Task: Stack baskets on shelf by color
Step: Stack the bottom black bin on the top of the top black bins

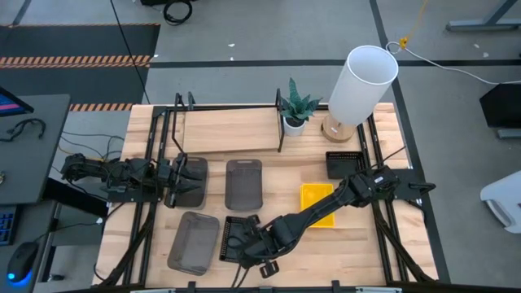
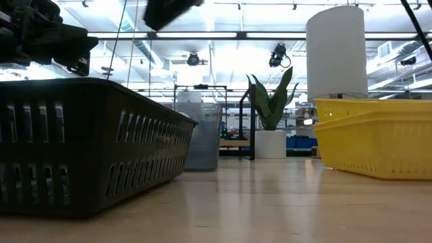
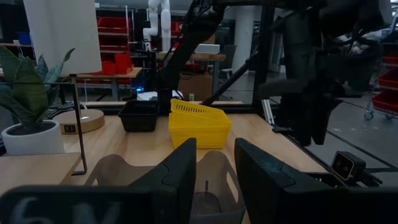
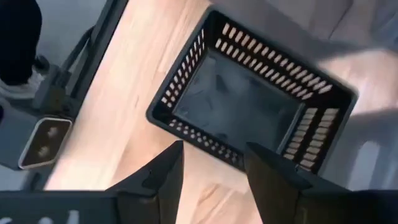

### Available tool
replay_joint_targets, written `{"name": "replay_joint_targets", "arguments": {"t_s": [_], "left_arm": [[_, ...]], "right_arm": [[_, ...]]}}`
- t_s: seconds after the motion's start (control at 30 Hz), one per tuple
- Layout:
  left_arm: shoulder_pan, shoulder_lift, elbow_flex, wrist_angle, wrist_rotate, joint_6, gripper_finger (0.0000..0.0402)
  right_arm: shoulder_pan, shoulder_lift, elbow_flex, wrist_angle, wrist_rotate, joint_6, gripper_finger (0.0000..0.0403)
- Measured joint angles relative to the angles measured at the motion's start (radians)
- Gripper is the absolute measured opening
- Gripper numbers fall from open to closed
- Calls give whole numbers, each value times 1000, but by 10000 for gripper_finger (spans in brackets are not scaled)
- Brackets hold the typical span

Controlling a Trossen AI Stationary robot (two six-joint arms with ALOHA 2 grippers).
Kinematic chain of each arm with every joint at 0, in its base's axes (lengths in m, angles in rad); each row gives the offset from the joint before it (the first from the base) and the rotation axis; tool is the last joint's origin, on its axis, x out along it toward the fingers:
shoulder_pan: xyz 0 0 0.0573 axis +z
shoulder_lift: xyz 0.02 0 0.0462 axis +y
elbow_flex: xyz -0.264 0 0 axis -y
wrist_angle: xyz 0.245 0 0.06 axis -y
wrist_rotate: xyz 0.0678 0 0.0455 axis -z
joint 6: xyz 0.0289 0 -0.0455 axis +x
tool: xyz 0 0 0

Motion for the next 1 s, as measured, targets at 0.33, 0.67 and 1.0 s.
{"name": "replay_joint_targets", "arguments": {"t_s": [0.33,0.67,1.0], "left_arm": [[0,0,0,0,0,0,117],[0,0,0,0,0,0,117],[0,0,0,0,0,0,117]], "right_arm": [[-5,8,-120,61,-7,-382,188],[-4,8,-207,112,61,-544,185],[-10,8,-211,123,49,-685,171]]}}
